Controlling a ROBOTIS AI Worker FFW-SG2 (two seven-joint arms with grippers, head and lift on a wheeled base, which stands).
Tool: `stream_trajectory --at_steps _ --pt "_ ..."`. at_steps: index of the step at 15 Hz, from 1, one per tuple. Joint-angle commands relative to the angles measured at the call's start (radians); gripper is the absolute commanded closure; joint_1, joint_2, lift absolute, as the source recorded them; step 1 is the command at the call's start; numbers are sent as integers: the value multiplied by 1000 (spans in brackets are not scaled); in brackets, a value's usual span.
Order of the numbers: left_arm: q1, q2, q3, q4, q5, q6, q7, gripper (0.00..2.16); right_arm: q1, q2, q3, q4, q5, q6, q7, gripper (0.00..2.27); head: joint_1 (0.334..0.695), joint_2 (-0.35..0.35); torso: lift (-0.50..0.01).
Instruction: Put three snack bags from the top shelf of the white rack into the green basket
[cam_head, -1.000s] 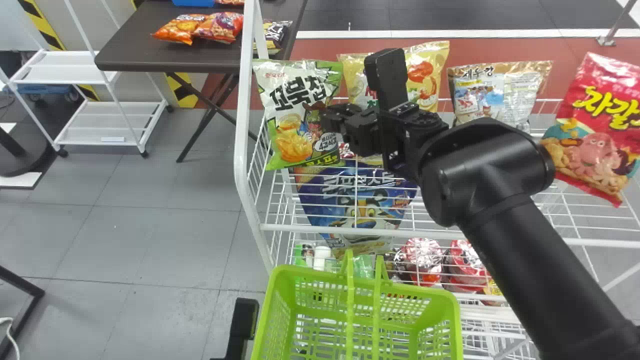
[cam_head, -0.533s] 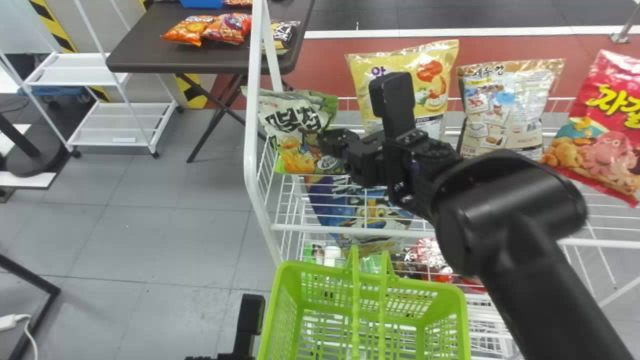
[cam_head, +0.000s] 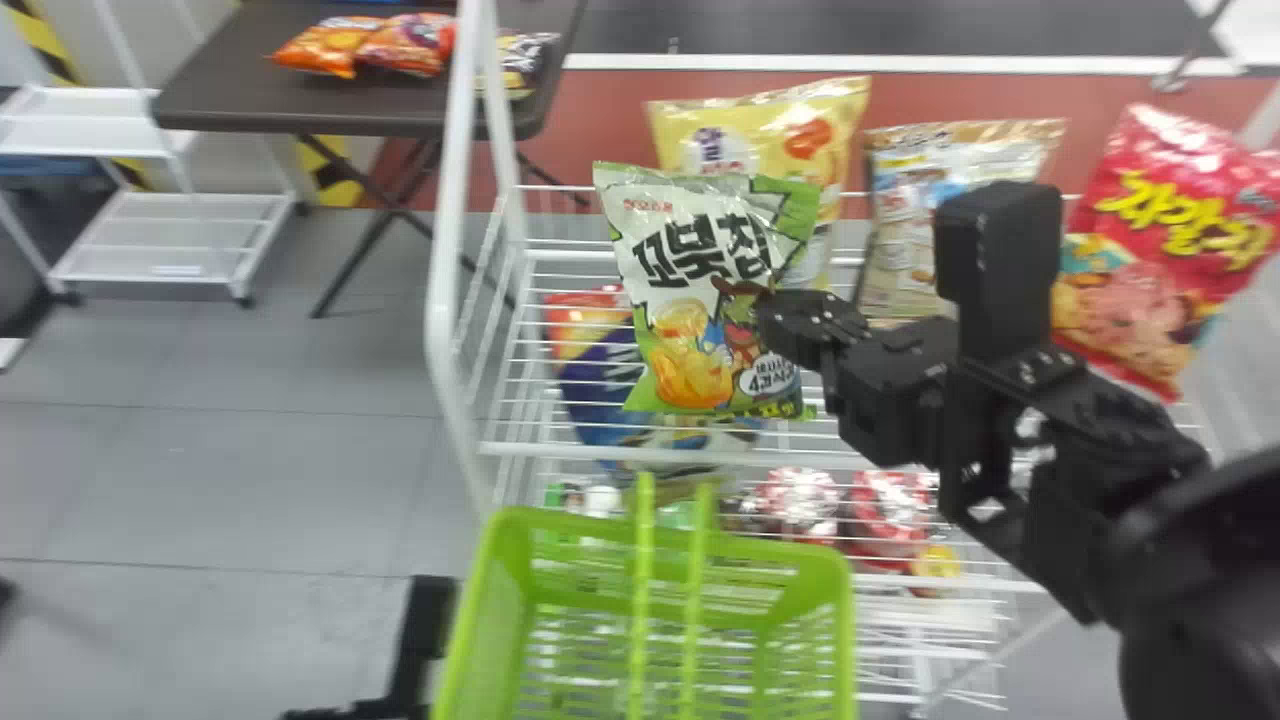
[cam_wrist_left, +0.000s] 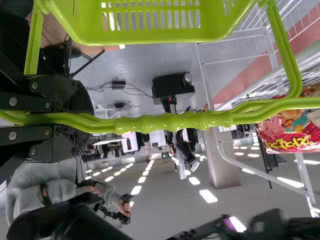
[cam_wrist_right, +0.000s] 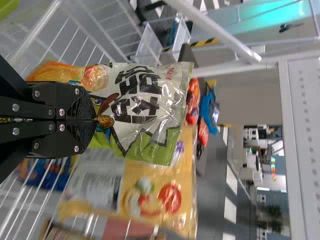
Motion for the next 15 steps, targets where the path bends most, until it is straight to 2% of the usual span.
stream_trajectory --at_steps 1,4,6,8,9,11,13,15 --pt "0 -3 3 -7 0 3 7 1541 184 -31 -153 -164 -29 12 11 2078 695 -153 0" --pt "16 -9 9 -15 -3 -7 24 1541 357 -31 -374 -276 -162 76 69 2078 695 -267 0" --pt "53 -21 24 -32 -3 -40 36 1541 376 -12 -432 -273 -214 171 141 2078 695 -350 0" --pt "59 -29 21 -39 -5 -53 44 1541 408 55 -457 -264 -221 251 224 2078 695 -350 0" --pt "59 -29 17 -42 -6 -53 51 1541 425 81 -454 -262 -221 285 225 2078 695 -350 0" --pt "76 -29 9 -72 -9 -53 76 1541 439 111 -431 -241 -230 358 205 2078 695 -350 0" --pt "85 -29 9 -88 -11 -53 74 1541 440 118 -406 -164 -265 331 178 2078 695 -350 0" --pt "89 -27 9 -98 -11 -47 74 1541 435 118 -371 -34 -305 189 156 2078 695 -350 0"
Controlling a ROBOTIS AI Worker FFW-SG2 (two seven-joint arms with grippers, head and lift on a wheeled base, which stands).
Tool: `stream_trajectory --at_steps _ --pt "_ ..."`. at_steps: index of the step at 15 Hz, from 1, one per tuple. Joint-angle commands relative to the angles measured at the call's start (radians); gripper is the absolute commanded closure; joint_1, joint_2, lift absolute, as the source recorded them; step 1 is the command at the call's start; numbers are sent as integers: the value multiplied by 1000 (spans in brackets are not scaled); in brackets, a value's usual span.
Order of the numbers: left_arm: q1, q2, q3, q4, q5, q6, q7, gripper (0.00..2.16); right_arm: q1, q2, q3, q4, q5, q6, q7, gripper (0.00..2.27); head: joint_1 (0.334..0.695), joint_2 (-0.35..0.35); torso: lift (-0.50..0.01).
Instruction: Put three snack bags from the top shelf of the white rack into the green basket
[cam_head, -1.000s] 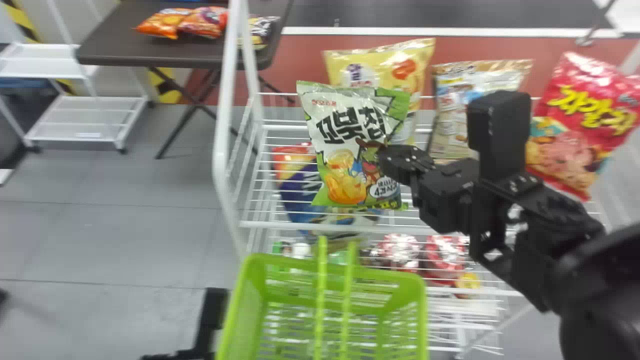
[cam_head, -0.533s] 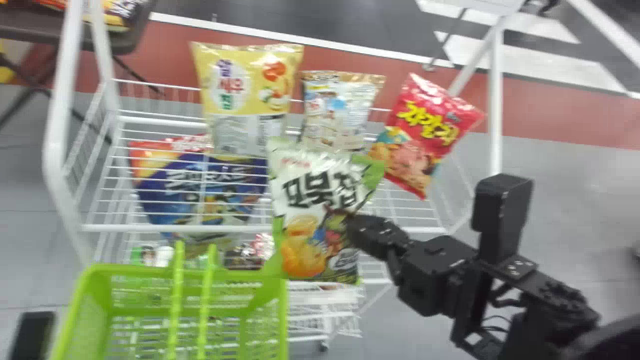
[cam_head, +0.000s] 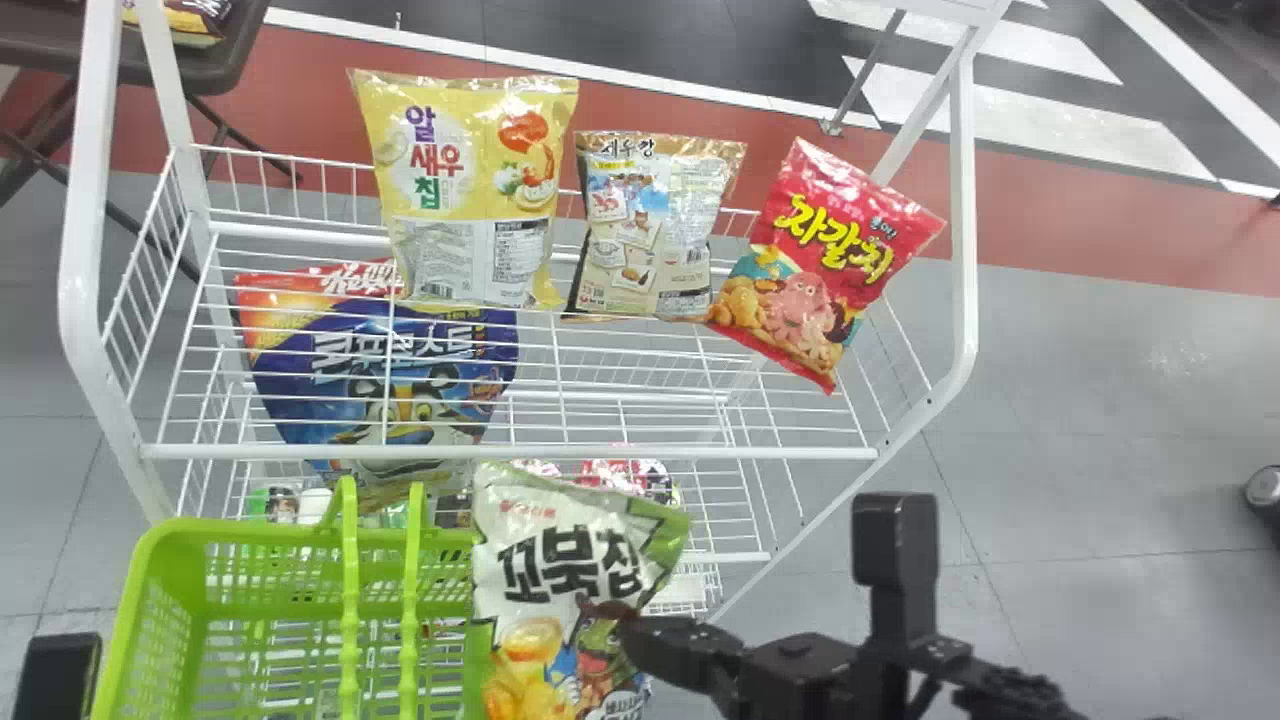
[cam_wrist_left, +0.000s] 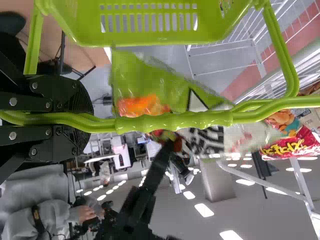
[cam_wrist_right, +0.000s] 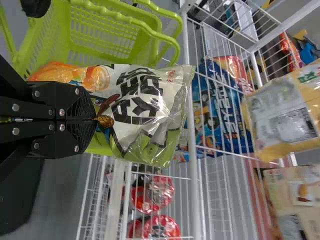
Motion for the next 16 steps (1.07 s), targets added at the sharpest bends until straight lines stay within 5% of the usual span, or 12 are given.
stream_trajectory --at_steps 1,5,9,12,14,16 --pt "4 1 0 -11 0 8 0 1541 -30 1 58 165 -28 -149 -5 2078 695 -350 0" --pt "4 1 -19 -21 -12 17 11 1541 -151 1 101 358 -130 -106 1 2078 695 -341 0" --pt "7 1 -20 -23 -12 17 8 1541 -155 -1 170 412 -94 -97 4 2074 695 -250 0" --pt "8 0 -22 -21 -12 14 9 1541 -183 -6 178 421 -55 161 2 1990 695 -243 0" --pt "8 0 -25 -21 -12 14 11 1541 -157 -7 172 401 -44 142 4 1602 695 -263 0" --pt "8 0 -26 -21 -12 14 11 1541 -140 -7 155 338 15 133 -25 184 695 -303 0"
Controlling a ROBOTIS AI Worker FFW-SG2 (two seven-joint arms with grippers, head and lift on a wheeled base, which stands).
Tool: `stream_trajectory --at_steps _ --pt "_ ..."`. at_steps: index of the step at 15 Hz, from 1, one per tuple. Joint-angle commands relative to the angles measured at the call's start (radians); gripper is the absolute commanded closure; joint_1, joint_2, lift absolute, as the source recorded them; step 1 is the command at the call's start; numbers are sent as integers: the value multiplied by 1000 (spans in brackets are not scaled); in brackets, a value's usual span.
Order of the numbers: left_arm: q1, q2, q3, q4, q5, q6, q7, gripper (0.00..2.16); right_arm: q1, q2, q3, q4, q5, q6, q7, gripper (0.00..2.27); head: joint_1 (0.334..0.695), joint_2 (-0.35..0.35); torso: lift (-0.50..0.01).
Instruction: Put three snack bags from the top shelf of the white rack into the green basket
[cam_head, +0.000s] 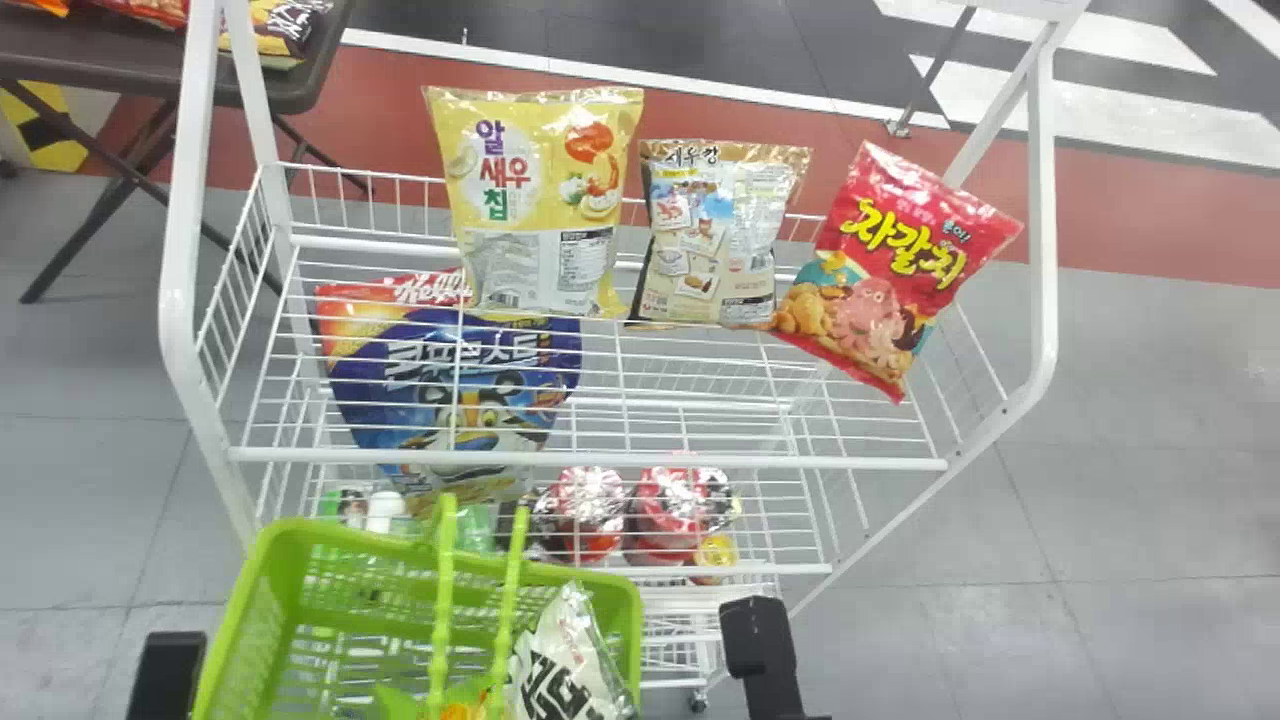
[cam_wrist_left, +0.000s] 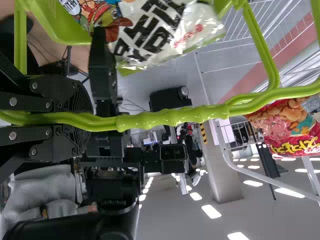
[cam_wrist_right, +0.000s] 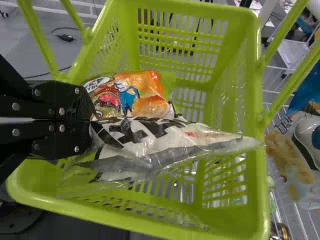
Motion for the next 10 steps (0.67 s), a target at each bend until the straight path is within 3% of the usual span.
stream_trajectory --at_steps 1,4,7,10 --pt "2 0 -1 0 0 0 0 1541 11 0 -1 -61 107 -2 -47 -2 695 -319 0" --pt "5 0 0 0 0 -3 -2 1541 52 0 -26 -119 130 -67 -46 46 695 -350 0" --pt "7 0 -3 -1 0 -3 -2 1541 106 4 -78 -193 46 -128 14 46 695 -350 0" --pt "8 0 -3 -1 0 -3 -2 1541 112 9 -106 -200 61 -395 6 46 695 -350 0"
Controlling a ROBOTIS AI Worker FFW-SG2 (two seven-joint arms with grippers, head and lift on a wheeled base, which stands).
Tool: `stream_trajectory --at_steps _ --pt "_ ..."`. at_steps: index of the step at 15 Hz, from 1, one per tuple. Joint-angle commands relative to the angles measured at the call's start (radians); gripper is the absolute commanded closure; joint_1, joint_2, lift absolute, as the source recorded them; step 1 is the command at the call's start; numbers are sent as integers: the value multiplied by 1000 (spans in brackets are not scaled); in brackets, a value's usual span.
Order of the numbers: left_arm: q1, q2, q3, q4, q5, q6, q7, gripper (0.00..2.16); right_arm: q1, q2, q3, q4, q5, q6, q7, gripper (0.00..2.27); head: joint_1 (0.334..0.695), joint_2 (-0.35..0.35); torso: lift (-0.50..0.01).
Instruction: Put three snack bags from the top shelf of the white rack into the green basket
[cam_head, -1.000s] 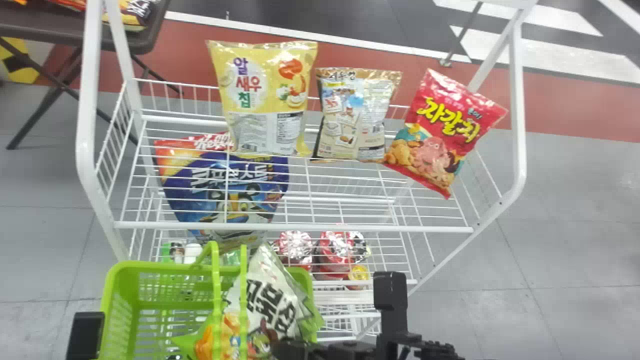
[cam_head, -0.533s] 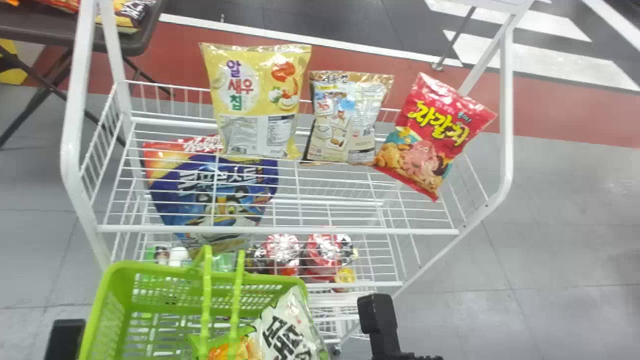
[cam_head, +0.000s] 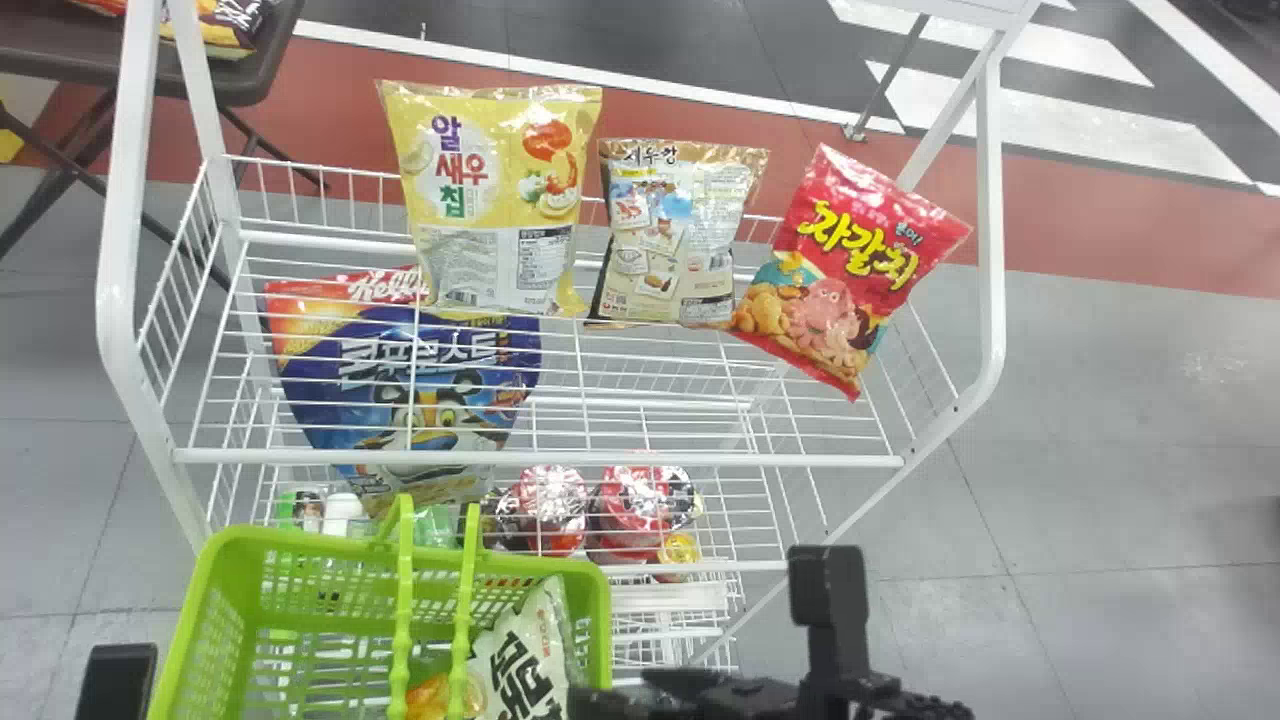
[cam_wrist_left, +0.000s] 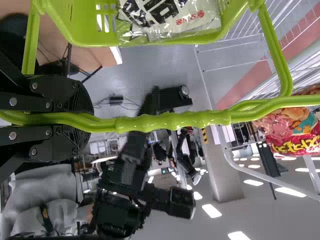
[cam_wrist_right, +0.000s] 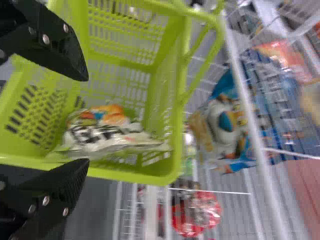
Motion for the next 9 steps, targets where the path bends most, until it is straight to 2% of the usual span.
stream_trajectory --at_steps 1,3,6,7,9 --pt "1 0 1 2 0 0 0 1541 -28 1 -17 39 17 -263 1 46 695 -350 0" --pt "7 0 -4 2 0 6 -1 1541 -111 -2 -13 125 49 -496 13 46 695 -350 0" --pt "14 0 -4 2 9 18 5 1541 -270 1 58 255 173 -665 -7 46 695 -350 0" --pt "14 0 -2 2 12 46 15 1541 -322 1 82 306 205 -717 -25 49 695 -350 0" --pt "14 1 -4 2 26 71 35 1541 -448 1 139 430 307 -803 -122 73 695 -350 0"
